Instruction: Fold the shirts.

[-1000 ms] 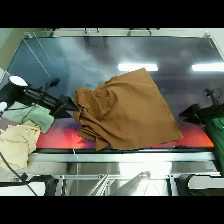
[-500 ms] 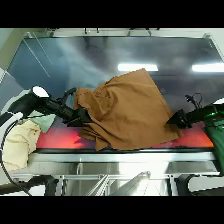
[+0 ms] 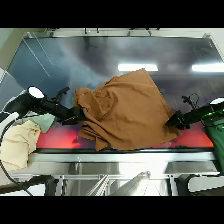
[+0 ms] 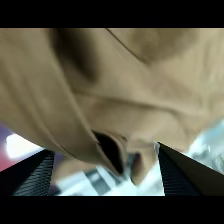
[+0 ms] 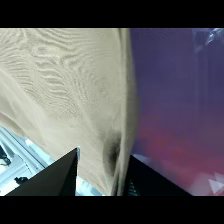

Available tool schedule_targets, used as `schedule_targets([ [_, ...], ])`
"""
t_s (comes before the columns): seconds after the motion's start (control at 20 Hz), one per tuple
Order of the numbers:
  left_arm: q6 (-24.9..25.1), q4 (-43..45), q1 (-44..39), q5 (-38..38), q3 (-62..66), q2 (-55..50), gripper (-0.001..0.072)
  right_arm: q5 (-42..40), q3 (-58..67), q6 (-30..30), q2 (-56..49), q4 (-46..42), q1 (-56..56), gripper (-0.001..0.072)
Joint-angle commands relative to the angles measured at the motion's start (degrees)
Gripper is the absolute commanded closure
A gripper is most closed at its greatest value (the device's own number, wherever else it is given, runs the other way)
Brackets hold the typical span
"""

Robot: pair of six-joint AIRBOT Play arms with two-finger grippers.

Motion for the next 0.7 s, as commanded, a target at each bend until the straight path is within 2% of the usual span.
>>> schedule_targets([
  [0.0,-0.04,0.22,-0.44,7.74,0.00,0.04,0.0026,-0.74,0.00,0.26,-0.02,-0.87,0.07,0.0361],
  [0.05,0.07,0.24,-1.66,8.52,0.00,0.04,0.0212,-0.20,0.00,0.28,-0.02,-0.87,0.07,0.0362],
  [0.15,2.97,0.24,-3.72,6.84,0.00,0.04,0.0639,1.38,0.00,0.68,-0.02,-0.94,0.02,0.0363],
  [0.2,4.00,0.26,-4.17,4.83,0.00,0.04,0.0676,2.60,0.02,0.68,0.02,-0.96,-0.02,0.0374],
  [0.25,4.52,0.31,-4.20,2.40,0.00,0.04,0.0676,4.28,0.04,0.68,0.04,-0.94,-0.33,0.0494],
  [0.35,5.16,0.26,-2.97,-2.32,0.00,0.17,0.0676,7.34,0.57,1.95,0.15,-0.96,-1.38,0.0526],
  [0.4,5.16,0.35,-1.60,-4.55,0.00,0.66,0.0676,9.38,1.03,2.03,0.57,-0.92,-2.25,0.0623],
  [0.55,5.16,0.26,5.38,-8.41,-0.02,4.81,0.0677,13.07,3.39,4.09,3.54,-1.05,-6.38,0.0636],
  [0.65,5.18,0.33,10.99,-8.87,-0.02,8.55,0.0677,13.16,4.26,4.33,6.54,0.07,-9.57,0.0701],
])
